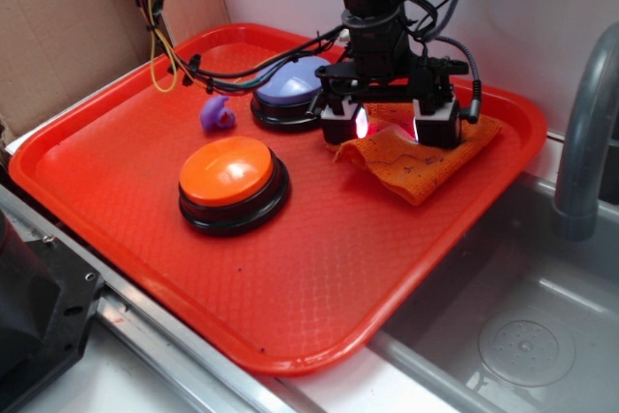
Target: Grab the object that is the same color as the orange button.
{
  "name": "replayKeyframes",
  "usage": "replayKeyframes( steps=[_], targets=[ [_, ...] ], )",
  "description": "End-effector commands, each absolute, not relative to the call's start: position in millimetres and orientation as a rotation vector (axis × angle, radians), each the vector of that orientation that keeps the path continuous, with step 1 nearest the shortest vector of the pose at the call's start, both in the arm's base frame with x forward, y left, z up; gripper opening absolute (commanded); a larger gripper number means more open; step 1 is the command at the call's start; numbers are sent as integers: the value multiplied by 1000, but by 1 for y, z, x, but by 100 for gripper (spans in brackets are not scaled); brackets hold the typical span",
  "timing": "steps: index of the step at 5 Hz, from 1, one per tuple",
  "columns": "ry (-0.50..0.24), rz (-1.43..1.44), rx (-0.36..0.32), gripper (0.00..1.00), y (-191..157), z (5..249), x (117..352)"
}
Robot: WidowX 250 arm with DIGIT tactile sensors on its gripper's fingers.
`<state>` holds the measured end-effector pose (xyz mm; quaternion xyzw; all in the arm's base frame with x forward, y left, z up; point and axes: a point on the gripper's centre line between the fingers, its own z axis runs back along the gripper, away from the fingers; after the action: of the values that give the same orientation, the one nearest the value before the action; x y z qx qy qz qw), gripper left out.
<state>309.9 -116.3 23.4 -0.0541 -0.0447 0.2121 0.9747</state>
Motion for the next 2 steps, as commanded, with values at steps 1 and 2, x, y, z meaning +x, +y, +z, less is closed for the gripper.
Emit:
replayKeyframes(
  steps=[1,2],
  targets=[
    [-137,386,-90,0,-126,31,300],
    [-128,389,-105,0,-107,37,314]
  ],
)
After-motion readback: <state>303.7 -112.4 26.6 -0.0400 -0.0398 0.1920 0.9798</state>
